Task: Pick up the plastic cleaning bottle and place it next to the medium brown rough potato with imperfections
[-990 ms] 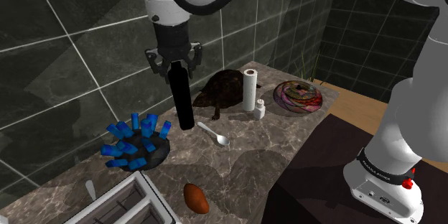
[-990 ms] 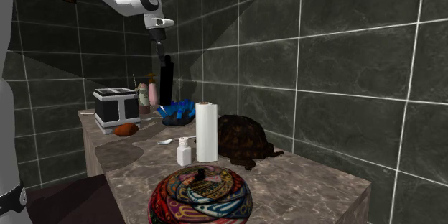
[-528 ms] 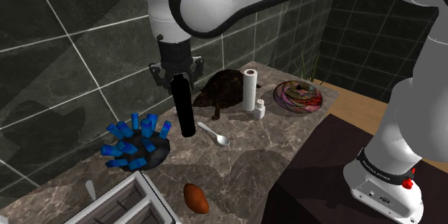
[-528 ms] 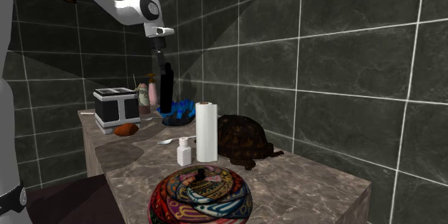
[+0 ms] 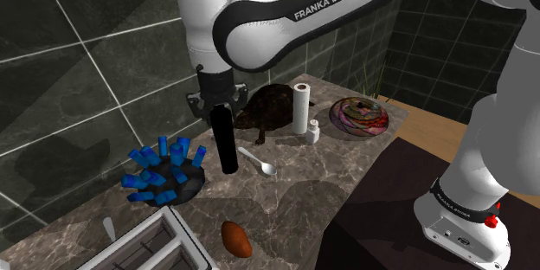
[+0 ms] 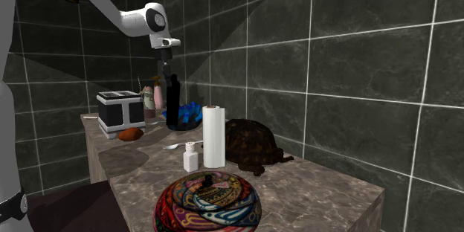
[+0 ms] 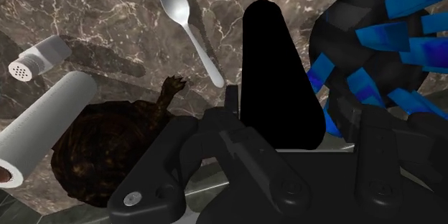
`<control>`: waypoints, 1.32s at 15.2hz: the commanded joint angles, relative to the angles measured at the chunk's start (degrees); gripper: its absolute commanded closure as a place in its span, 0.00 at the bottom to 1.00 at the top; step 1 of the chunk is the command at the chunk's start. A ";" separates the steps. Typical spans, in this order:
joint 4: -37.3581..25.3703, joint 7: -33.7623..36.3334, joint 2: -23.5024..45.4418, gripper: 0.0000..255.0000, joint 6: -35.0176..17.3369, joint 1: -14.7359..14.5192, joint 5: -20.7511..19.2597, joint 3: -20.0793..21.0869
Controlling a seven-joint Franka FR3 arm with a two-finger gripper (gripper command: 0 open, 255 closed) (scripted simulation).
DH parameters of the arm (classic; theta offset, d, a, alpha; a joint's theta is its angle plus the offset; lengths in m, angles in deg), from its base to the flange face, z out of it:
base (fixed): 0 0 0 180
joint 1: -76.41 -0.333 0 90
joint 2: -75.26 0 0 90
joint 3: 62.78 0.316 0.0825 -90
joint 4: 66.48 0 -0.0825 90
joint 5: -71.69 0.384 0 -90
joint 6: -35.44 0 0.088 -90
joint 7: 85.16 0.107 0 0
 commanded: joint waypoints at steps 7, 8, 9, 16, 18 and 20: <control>4.05 1.08 1.71 1.00 -5.64 -0.06 -1.16 -0.28; 4.51 1.24 1.96 1.00 -6.32 -0.08 -1.33 -0.32; 4.96 1.40 2.22 1.00 -7.01 -0.10 -1.51 -0.37; 5.66 1.68 2.67 1.00 -8.10 -0.14 -1.82 -0.45; 5.66 1.68 2.67 1.00 -8.10 -0.14 -1.82 -0.45; 5.65 1.68 2.67 0.00 -8.10 -0.14 -1.82 -0.45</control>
